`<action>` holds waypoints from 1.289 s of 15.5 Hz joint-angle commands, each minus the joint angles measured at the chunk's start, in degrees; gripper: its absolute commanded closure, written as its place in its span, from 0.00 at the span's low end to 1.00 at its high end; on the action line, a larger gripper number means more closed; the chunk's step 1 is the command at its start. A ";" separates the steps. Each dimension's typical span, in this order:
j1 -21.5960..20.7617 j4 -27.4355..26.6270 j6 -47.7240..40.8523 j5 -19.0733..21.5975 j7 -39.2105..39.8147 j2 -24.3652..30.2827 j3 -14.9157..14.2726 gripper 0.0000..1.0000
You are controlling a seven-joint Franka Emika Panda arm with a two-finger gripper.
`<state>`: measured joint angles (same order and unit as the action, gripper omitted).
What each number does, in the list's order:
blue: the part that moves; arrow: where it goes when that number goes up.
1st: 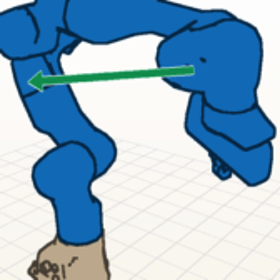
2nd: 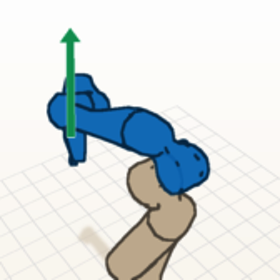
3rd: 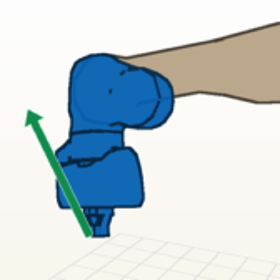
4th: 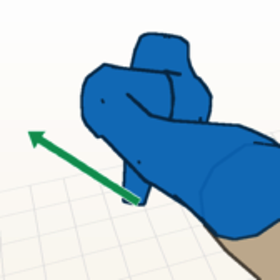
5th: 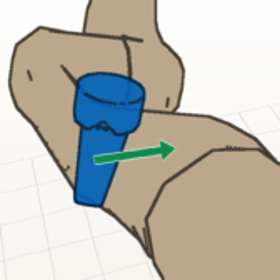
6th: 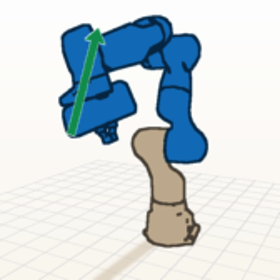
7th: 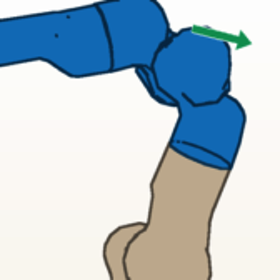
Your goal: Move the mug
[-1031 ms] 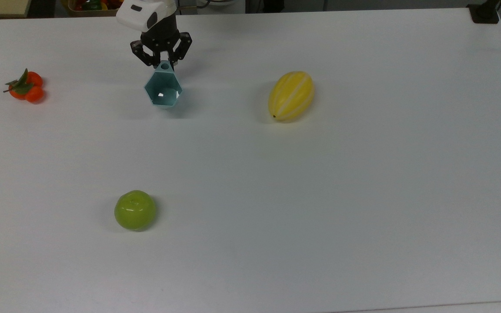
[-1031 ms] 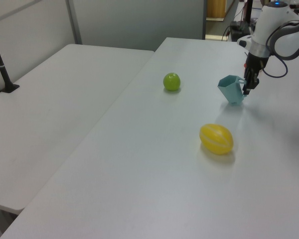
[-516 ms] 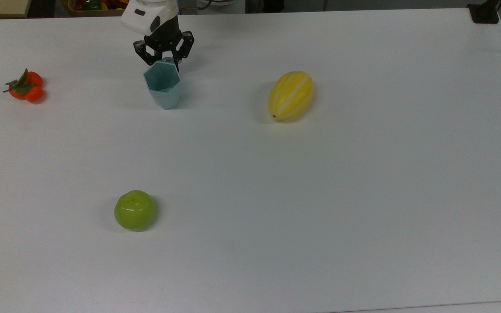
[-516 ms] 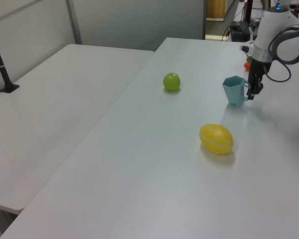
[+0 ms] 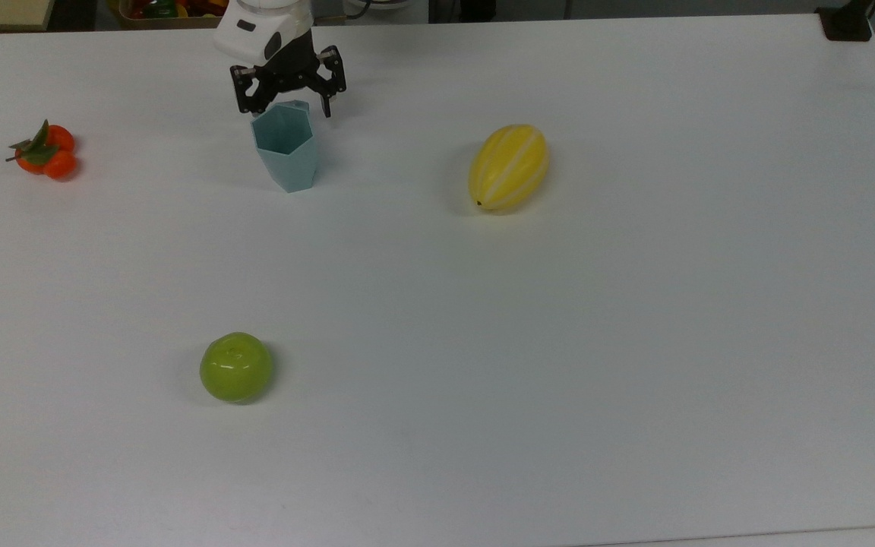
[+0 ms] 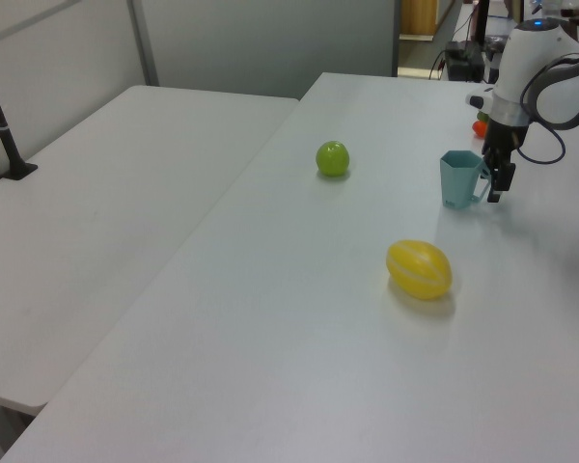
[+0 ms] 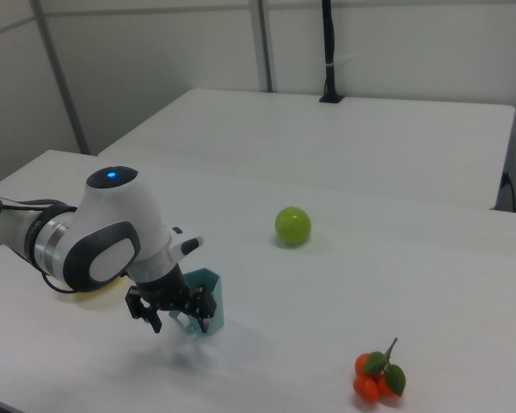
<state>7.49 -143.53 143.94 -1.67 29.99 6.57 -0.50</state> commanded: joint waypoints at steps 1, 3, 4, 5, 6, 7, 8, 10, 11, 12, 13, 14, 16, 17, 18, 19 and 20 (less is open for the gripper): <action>0.16 0.35 -3.04 0.17 -0.89 1.08 -0.20 0.00; 0.16 4.81 -10.74 0.09 -2.12 1.25 -0.20 0.00; 0.16 8.23 -15.92 0.09 -2.39 1.43 -0.20 0.00; 0.07 12.18 -21.54 0.09 -2.91 1.43 -0.20 0.00; 0.07 16.66 -27.34 0.09 -3.44 1.43 -0.20 0.00; -0.02 20.71 -32.09 0.00 -4.40 1.34 0.06 0.00; -0.19 24.40 -36.15 0.00 -6.33 1.34 0.24 0.00; -0.72 31.26 -43.36 0.09 -10.89 1.34 0.42 0.00; -0.89 34.69 -46.87 0.26 -13.61 1.34 0.76 0.00; -0.90 37.85 -50.30 0.35 -16.25 1.34 1.29 0.00; -0.90 40.67 -53.12 0.44 -18.54 1.25 2.43 0.00; -0.90 42.87 -55.58 0.53 -20.91 1.25 3.74 0.00; -0.90 45.87 -58.76 2.01 -28.19 1.34 6.03 0.00; -0.90 46.49 -59.47 2.72 -32.49 1.34 7.26 0.00; -0.90 47.11 -59.65 2.72 -35.49 1.43 8.75 0.00; -0.90 47.46 -59.39 2.81 -37.18 1.25 10.33 0.00; -0.90 47.81 -59.39 2.99 -38.24 1.25 11.65 0.00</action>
<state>6.92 -97.77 86.04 0.22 -2.09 8.57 7.83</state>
